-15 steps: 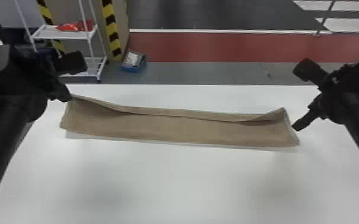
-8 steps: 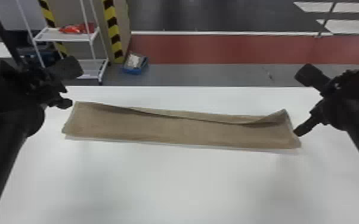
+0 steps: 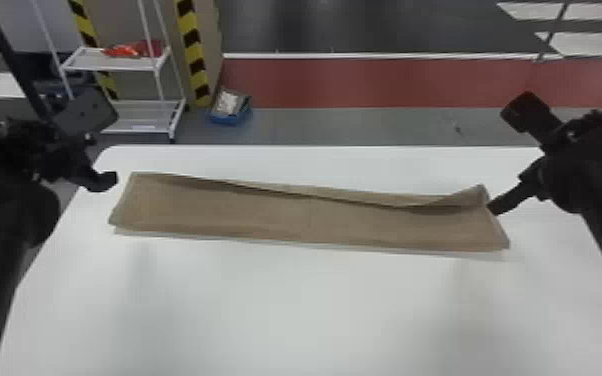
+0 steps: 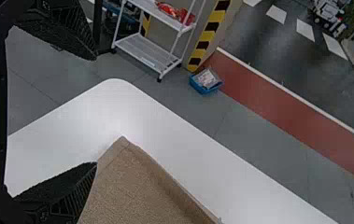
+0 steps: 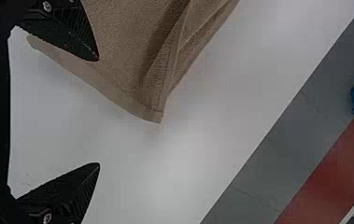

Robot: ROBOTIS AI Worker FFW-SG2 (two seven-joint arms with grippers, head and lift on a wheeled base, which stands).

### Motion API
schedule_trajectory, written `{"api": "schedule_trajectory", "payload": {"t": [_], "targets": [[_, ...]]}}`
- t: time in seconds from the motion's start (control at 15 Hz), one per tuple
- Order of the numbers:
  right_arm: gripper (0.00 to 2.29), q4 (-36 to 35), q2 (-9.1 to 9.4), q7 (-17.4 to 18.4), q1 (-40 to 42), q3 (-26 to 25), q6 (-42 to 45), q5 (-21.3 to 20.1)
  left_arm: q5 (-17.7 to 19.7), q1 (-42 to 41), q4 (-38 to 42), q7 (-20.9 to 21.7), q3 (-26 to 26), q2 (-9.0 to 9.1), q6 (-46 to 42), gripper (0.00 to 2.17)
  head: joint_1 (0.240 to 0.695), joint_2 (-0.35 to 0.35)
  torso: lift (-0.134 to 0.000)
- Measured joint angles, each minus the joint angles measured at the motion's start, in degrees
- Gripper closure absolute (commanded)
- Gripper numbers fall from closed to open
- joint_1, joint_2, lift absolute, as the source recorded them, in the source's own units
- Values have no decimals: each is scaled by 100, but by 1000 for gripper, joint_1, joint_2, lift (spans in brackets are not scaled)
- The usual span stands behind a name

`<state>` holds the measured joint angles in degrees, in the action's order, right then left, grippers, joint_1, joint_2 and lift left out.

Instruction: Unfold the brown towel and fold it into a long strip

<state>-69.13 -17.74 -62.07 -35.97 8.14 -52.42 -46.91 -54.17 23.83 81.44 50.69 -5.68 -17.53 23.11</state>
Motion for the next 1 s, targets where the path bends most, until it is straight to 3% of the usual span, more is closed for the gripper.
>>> {"api": "schedule_trajectory", "payload": {"t": [0.27,0.47,0.67,1.0], "targets": [[76,-360,356,110,-78,415,-342,-54,566,-704,532,-644,-790,206,-43,39,659,103,-123],[76,-202,752,191,-299,783,-373,-115,1097,-1259,1133,-806,-1410,469,-50,39,661,169,-123],[76,76,1100,268,-462,1083,-425,-243,1627,-1779,1560,-1477,-1824,709,-60,53,668,233,-123],[80,161,1176,253,-348,1259,-834,-470,2684,-2053,1620,-1878,-1993,956,-223,63,695,223,-123]]}}
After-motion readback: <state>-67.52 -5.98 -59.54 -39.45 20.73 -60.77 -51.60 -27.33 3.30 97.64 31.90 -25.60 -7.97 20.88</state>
